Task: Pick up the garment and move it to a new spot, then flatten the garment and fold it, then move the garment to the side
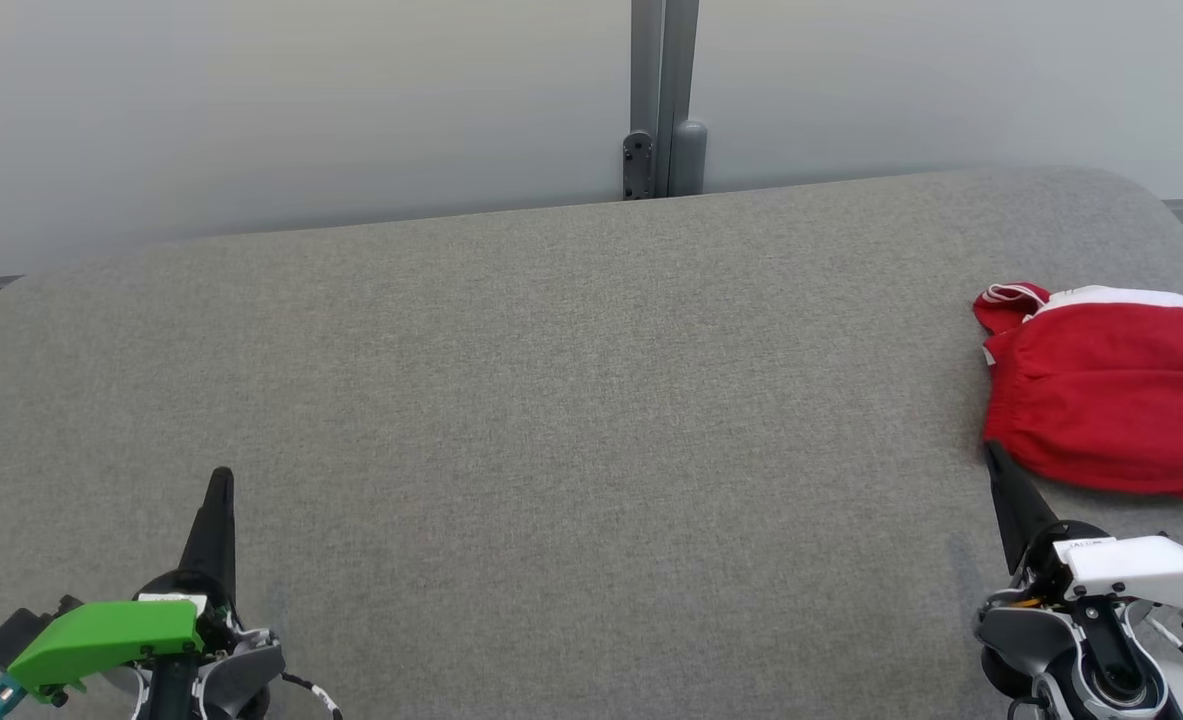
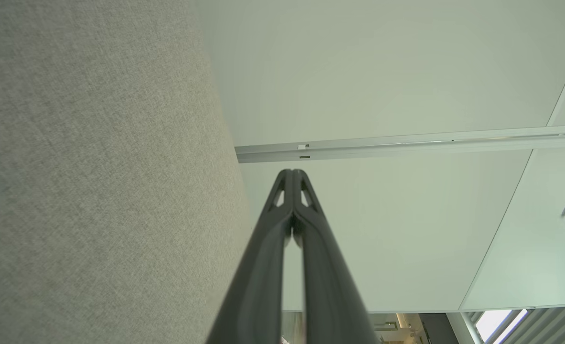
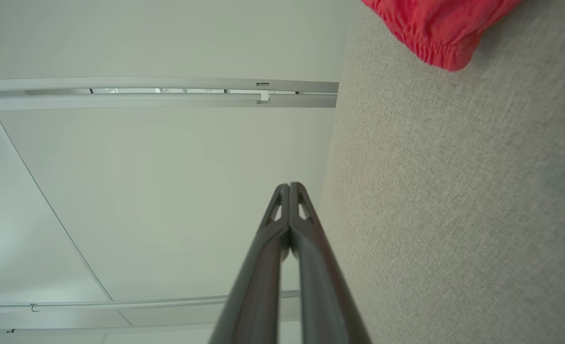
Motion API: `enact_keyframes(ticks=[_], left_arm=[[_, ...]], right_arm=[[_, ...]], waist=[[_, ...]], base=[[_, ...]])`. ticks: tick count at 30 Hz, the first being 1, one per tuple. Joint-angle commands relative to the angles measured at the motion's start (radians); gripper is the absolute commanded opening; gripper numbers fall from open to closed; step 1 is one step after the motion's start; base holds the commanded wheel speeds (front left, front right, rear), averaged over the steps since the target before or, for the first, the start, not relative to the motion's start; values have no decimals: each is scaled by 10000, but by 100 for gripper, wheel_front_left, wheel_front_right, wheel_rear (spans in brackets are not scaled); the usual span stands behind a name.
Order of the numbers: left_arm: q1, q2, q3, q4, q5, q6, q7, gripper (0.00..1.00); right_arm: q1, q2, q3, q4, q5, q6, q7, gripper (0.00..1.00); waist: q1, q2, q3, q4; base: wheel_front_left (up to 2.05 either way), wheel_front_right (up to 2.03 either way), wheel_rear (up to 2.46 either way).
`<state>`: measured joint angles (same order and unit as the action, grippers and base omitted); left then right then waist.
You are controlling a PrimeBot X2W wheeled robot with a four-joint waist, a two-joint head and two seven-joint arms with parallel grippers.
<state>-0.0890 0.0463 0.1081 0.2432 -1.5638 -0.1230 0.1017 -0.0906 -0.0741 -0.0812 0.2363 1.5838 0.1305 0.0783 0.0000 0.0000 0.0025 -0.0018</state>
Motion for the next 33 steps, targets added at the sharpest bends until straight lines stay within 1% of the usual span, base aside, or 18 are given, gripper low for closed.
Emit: enact_keyframes(ticks=[1, 7, 33], left_arm=[[-218, 68, 51, 5, -218, -71, 58, 0], [-302, 69, 81, 37, -532, -120, 162, 0], [-277, 69, 76, 28, -498, -114, 160, 0]], right_arm=[[-166, 15, -41, 34, 197, 4, 81, 0], [-231, 58, -79, 97, 556, 4, 182, 0], [-208, 106, -155, 98, 422, 4, 248, 0]], waist=[[0, 0, 1, 4], [0, 0, 6, 18], [0, 0, 6, 18]], base=[[0, 0, 0], [0, 0, 0], [0, 0, 0]])
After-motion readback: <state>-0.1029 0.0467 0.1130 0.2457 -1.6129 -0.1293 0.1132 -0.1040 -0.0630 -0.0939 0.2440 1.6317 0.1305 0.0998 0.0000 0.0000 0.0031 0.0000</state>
